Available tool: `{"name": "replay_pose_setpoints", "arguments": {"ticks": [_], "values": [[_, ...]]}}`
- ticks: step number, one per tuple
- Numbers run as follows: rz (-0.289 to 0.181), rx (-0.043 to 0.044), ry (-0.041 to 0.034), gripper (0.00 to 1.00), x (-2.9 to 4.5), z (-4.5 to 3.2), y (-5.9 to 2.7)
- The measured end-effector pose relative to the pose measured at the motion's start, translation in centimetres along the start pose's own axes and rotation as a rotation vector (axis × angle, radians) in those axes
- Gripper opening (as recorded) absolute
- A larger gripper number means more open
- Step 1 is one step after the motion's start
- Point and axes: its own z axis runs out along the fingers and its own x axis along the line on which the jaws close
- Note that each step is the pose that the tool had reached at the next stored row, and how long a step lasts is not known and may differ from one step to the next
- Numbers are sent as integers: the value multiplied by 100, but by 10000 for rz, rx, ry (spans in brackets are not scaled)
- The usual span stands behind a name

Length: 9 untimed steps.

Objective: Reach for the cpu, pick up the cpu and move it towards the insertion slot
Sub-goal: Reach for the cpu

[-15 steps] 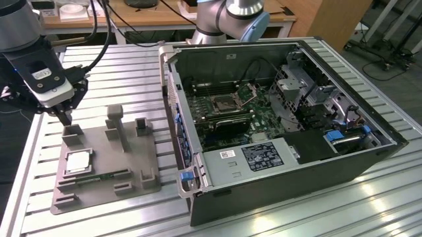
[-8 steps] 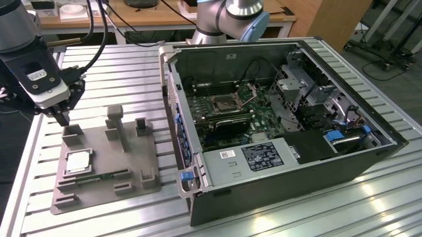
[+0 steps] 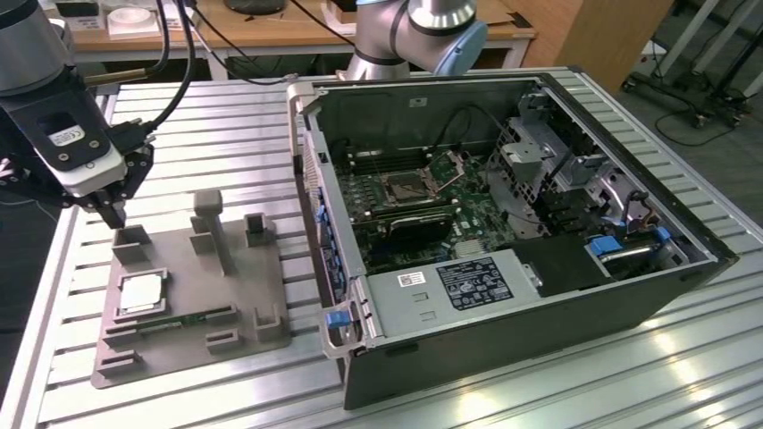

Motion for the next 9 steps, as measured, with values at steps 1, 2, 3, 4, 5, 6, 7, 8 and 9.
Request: {"name": "replay_pose_setpoints", "arguments": {"ticks": [1,2,3,4,5,6,7,8,9], "values": [[0,0,0,11,0,0,0],[0,0,0,11,0,0,0],[0,0,0,11,0,0,0],[0,0,0,17,0,0,0],[0,0,0,17,0,0,0],[0,0,0,24,0,1,0],[0,0,0,24,0,1,0],[0,0,0,24,0,0,0],[0,0,0,24,0,1,0]]}}
